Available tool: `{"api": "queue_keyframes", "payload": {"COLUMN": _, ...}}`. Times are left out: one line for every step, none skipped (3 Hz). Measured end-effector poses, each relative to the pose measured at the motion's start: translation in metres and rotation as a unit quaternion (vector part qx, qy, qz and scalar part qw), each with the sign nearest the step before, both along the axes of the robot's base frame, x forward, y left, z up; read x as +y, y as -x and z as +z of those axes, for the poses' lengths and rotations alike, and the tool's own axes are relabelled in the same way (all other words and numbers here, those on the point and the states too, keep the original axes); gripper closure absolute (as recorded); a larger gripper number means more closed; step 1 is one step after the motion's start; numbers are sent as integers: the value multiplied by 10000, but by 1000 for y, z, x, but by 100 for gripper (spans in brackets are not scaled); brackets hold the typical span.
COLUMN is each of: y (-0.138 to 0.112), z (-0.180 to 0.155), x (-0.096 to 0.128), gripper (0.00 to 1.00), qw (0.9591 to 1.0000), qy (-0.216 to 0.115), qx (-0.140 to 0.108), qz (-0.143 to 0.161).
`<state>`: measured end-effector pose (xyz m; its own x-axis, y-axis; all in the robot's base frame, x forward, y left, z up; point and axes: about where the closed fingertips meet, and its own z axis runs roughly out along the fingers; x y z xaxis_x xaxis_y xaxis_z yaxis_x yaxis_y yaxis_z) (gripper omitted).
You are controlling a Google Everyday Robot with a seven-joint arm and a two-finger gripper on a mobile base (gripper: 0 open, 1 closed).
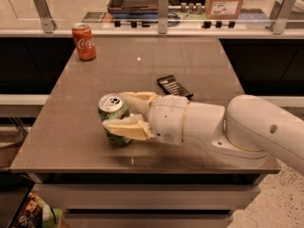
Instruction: Move green can near coke can
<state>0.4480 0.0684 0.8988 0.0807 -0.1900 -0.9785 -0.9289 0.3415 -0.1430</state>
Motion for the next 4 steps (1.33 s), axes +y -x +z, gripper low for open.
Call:
{"api": "queue_keyframes", "payload": {"y": 1, "z": 1, "x": 2, "gripper": 89, "qw": 10000, "qy": 10, "qx": -12, "qz": 17}}
{"api": "queue_keyframes", "payload": {"y": 2, "z": 2, "x": 4, "gripper": 100, "qw": 10000, "qy": 19, "qx": -22, "qz": 31}}
{"api": "queue_keyframes", "payload": {"y": 2, "z": 2, "x": 4, "gripper": 100, "qw": 10000, "qy": 19, "qx": -22, "qz": 32}}
{"api": "queue_keyframes", "payload": {"y": -18, "z": 13, "x": -4, "gripper": 100, "qw": 9999, "qy": -124, "qx": -11, "qz": -47}}
